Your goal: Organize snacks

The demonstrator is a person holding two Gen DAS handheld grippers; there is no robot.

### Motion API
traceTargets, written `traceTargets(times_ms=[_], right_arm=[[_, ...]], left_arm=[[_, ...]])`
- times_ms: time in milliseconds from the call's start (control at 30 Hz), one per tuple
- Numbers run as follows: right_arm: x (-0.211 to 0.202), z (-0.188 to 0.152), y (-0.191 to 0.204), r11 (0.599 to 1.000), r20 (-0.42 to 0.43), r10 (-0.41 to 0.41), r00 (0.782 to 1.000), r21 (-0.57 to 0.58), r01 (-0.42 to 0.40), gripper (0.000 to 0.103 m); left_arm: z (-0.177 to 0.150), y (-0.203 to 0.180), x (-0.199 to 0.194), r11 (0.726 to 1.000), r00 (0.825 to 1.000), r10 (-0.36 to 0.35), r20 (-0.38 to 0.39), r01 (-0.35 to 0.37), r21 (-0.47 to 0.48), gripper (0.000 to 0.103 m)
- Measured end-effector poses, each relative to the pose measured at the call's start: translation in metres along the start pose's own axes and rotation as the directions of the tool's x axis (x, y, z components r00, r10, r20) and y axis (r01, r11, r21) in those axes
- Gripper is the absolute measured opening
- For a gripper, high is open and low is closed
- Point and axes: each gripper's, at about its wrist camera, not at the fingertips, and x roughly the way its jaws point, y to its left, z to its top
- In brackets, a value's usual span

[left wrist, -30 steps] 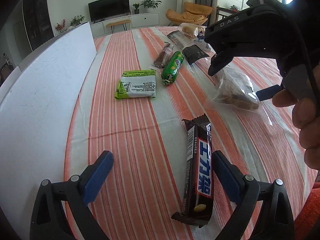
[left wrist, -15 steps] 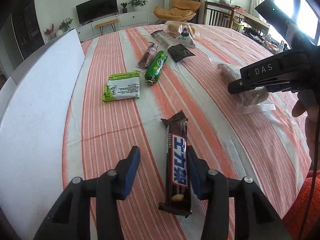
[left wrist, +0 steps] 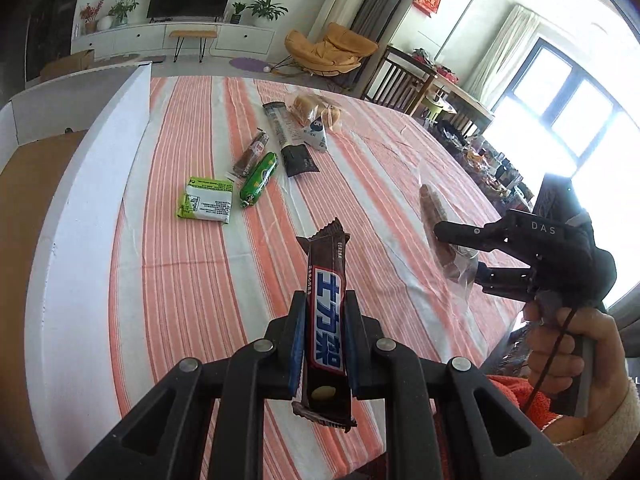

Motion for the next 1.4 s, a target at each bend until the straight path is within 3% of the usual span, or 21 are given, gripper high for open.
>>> traceTargets(times_ms=[133,300,433,533,567,600,633,700,767,833,900,967,1000,1100,1133,1200,1300,1367,1400], right_arm=[[-0.003,-0.009,0.065,0.988,-0.03,0.126,0.992,-0.088,-0.128,0.053],[0.012,-0.04,0.182,0.919,-0.139,0.276,0.951,-0.253,-0.304,0.054],[0.043,-0.076,0.259,0.852,-0.247,0.315,0.916,-0.353,-0.388,0.054],[0.08,-0.106,0.297,0.817,-0.288,0.268,0.919,-0.438,-0.375,0.059],[0.095,-0.115,0.305,0.81,-0.282,0.232,0.931,-0.473,-0.345,0.062],[0.106,-0.122,0.309,0.802,-0.269,0.199,0.943,-0.509,-0.314,0.064],[0.116,-0.129,0.311,0.791,-0.258,0.168,0.951,-0.54,-0.287,0.067],[0.125,-0.133,0.303,0.79,-0.237,0.125,0.964,-0.564,-0.241,0.069],[0.119,-0.127,0.286,0.791,-0.197,0.116,0.973,-0.575,-0.211,0.069],[0.108,-0.115,0.267,0.789,-0.101,0.076,0.992,-0.603,-0.122,0.069],[0.094,-0.1,0.243,0.782,0.024,0.023,0.999,-0.624,-0.003,0.071],[0.078,-0.088,0.213,0.768,0.171,-0.067,0.983,-0.62,0.161,0.075],[0.074,-0.079,0.193,0.761,0.239,-0.125,0.963,-0.6,0.248,0.075],[0.064,-0.059,0.129,0.721,0.383,-0.309,0.87,-0.503,0.477,0.075],[0.061,-0.051,0.107,0.707,0.407,-0.365,0.837,-0.464,0.534,0.075],[0.055,-0.04,0.07,0.693,0.429,-0.438,0.79,-0.398,0.601,0.075],[0.043,-0.033,0.03,0.685,0.452,-0.494,0.742,-0.323,0.653,0.075],[0.034,-0.034,0.017,0.677,0.474,-0.523,0.708,-0.272,0.683,0.075],[0.033,-0.031,0.012,0.686,0.462,-0.531,0.711,-0.258,0.68,0.075]], left_arm=[[0.012,0.016,-0.058,1.0,0.996,-0.009,0.088,0.012,-0.027,0.017],[0.013,0.077,-0.125,0.986,0.974,0.143,0.173,-0.127,-0.105,0.017],[0.001,0.139,-0.158,0.933,0.926,0.327,0.185,-0.286,-0.217,0.017],[-0.014,0.177,-0.164,0.853,0.858,0.492,0.145,-0.443,-0.277,0.02],[-0.02,0.187,-0.163,0.81,0.819,0.56,0.125,-0.509,-0.291,0.024],[-0.027,0.197,-0.163,0.772,0.786,0.609,0.107,-0.557,-0.305,0.042],[-0.032,0.204,-0.162,0.745,0.764,0.639,0.089,-0.585,-0.321,0.07],[-0.041,0.211,-0.164,0.726,0.752,0.653,0.087,-0.589,-0.355,0.089],[-0.045,0.205,-0.16,0.734,0.753,0.649,0.109,-0.581,-0.351,0.089],[-0.042,0.191,-0.151,0.758,0.766,0.63,0.128,-0.57,-0.318,0.089],[-0.039,0.167,-0.142,0.797,0.79,0.589,0.169,-0.535,-0.28,0.089],[-0.034,0.136,-0.134,0.857,0.834,0.507,0.217,-0.462,-0.227,0.09],[-0.024,0.117,-0.132,0.889,0.859,0.454,0.236,-0.418,-0.189,0.091],[-0.014,0.057,-0.107,0.956,0.923,0.292,0.25,-0.29,-0.045,0.099],[-0.013,0.036,-0.097,0.969,0.942,0.237,0.238,-0.246,0.007,0.1],[-0.009,-0.003,-0.073,0.981,0.972,0.141,0.187,-0.163,0.105,0.1],[-0.01,-0.041,-0.023,0.976,0.993,0.077,0.094,-0.095,0.197,0.1],[-0.01,-0.054,0.015,0.968,0.992,0.116,0.052,-0.124,0.217,0.1],[-0.009,-0.055,0.034,0.967,0.99,0.133,0.036,-0.138,0.213,0.1]])
